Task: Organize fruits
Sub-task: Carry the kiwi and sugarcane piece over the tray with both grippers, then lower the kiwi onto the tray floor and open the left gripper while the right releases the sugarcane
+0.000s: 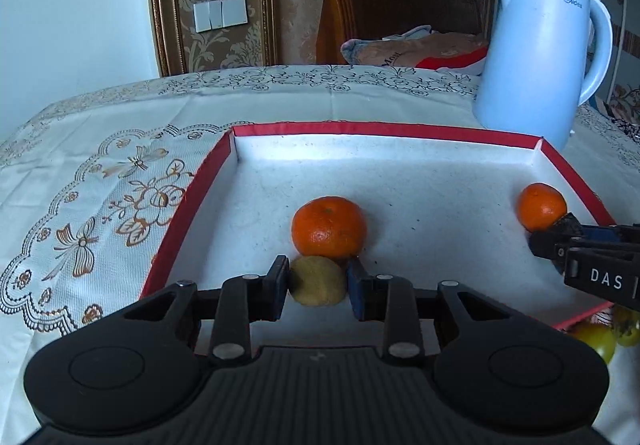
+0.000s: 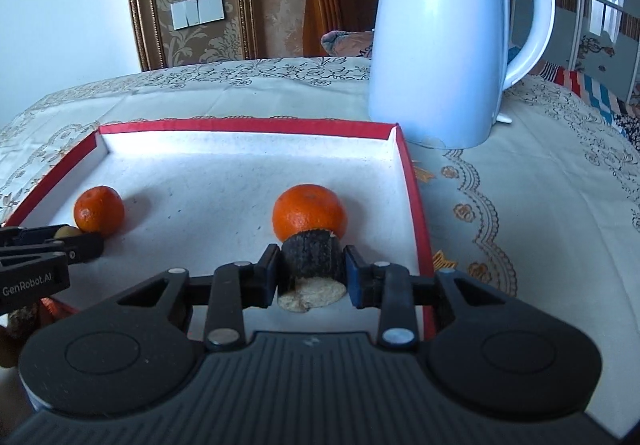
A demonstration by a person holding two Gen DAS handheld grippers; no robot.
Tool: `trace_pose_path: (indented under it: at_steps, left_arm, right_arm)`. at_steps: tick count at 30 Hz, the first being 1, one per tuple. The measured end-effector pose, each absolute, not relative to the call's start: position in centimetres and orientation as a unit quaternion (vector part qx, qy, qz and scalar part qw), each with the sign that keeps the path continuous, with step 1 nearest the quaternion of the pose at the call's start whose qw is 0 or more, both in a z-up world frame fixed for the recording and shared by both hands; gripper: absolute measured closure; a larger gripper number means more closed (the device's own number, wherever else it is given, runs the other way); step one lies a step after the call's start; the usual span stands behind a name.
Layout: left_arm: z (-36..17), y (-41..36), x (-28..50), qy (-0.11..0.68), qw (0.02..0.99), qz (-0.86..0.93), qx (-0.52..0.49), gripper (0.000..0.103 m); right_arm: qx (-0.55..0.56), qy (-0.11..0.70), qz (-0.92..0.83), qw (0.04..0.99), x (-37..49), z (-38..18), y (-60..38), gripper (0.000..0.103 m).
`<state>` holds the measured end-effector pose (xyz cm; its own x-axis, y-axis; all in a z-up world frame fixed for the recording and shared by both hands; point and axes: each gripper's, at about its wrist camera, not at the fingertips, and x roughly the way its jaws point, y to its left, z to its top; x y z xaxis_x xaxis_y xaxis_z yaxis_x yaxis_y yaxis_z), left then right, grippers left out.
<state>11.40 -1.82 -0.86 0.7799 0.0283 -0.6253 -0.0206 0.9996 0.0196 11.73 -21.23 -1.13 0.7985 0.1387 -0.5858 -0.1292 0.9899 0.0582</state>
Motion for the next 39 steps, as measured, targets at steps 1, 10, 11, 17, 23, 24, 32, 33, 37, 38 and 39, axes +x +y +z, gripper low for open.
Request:
trace_pose_path:
  at_steps: [1,10,11,17,23,24,32,33,37,38,39]
  left_arm:
    - [-0.9,-1.8,11.6,0.331,0.943,0.015,0.006,0.073]
    - [-1.0,-1.8,13.6,0.328,0.944,0.029,0.002,0.072]
    - [-1.0,-1.9,13.8,0.327,0.944,0.030,0.003,0.072]
    - [-1.0,-2.0,13.8,0.323,0.946,0.033,0.005,0.072]
    - [-1.1,-1.6,13.9,0.324,0.945,0.050,-0.003,0.057]
    - [-1.1,-1.6,13.8,0.324,0.945,0.049,-0.005,0.057]
    - [-1.0,-1.3,13.6,0.327,0.944,0.047,-0.014,0.040]
    - [-1.0,-1.3,13.6,0.327,0.944,0.047,-0.013,0.040]
    - [-1.0,-1.6,13.5,0.326,0.944,0.048,-0.009,0.040]
    - [-1.0,-1.6,13.5,0.326,0.944,0.048,-0.008,0.040]
    - [-1.0,-1.6,13.5,0.326,0.944,0.048,-0.008,0.040]
  right_arm:
    - [0.007,0.309,0.069,0.948,11.9,-1.1,-21.2,0.071]
    - [0.006,0.306,0.057,0.950,13.9,-1.0,-21.0,0.071]
    - [0.004,0.306,0.055,0.951,14.1,-1.0,-21.0,0.071]
    - [0.007,0.303,0.052,0.951,14.5,-1.1,-21.0,0.071]
    - [0.001,0.301,0.042,0.953,14.4,-1.2,-20.9,0.051]
    - [0.001,0.301,0.042,0.953,14.4,-1.2,-20.9,0.049]
    - [0.000,0.295,0.048,0.954,13.8,-1.2,-20.4,0.029]
    - [-0.001,0.293,0.049,0.955,13.7,-1.2,-20.4,0.026]
    - [-0.001,0.289,0.048,0.956,13.4,-1.2,-20.3,0.021]
    - [0.000,0.289,0.049,0.956,13.4,-1.2,-20.4,0.020]
    - [0.000,0.289,0.051,0.956,13.4,-1.2,-20.4,0.018]
